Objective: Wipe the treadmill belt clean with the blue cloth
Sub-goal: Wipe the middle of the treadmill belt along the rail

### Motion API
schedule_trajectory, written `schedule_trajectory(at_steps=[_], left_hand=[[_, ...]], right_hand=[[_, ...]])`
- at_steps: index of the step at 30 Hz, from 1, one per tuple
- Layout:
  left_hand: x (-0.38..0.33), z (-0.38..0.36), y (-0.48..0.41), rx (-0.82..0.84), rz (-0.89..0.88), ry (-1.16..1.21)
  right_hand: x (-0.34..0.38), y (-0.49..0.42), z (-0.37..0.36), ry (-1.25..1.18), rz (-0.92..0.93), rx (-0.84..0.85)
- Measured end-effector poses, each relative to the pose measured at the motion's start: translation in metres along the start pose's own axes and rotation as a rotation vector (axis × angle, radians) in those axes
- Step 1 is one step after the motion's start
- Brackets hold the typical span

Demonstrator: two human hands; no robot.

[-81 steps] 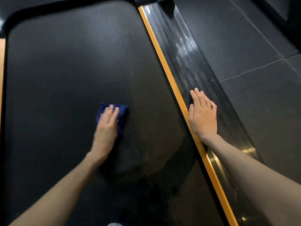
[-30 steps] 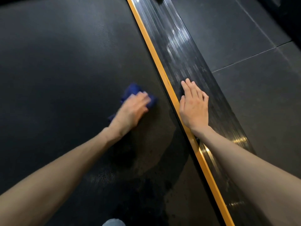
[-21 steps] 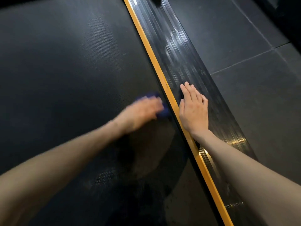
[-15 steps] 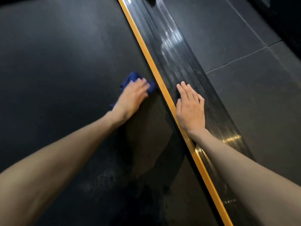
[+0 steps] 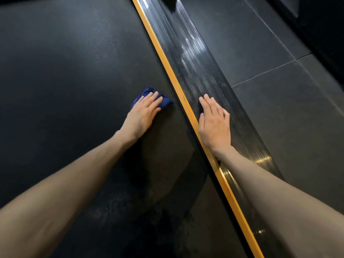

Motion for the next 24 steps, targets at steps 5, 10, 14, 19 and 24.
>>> schedule_trajectory(at_steps=[5, 10, 14, 19, 24], left_hand=[[-0.09, -0.006, 0.064, -0.014, -0.285, 0.054], [-0.139, 0.002, 0.142, 0.232, -0.646, 0.158], [-0.083, -0.001, 0.075, 0.268, -0.389, 0.067], [-0.089, 0.016, 0.062, 0.297, -0.401, 0.107], [-0.133, 0.014, 0.106, 0.4, -0.414, 0.22]], right_hand=[[0.001, 0.0, -0.004, 0.018, 0.027, 0.026], [0.0, 0.0, -0.004, 0.028, 0.018, 0.046], [0.0, -0.001, -0.003, -0.005, 0.026, 0.066], [0.001, -0.001, -0.001, -0.02, 0.002, 0.075], [0.006, -0.004, 0.002, -0.093, -0.042, 0.139]])
Point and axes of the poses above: each hand's wrist, its own y-axis away from the middle knuckle, its own z-axis out of the back of the hand, x = y × z, the point moved 6 cm from there along -y, towards the middle knuckle, and after that the axes turned 13 degrees about -x, right-handed, at the moved point
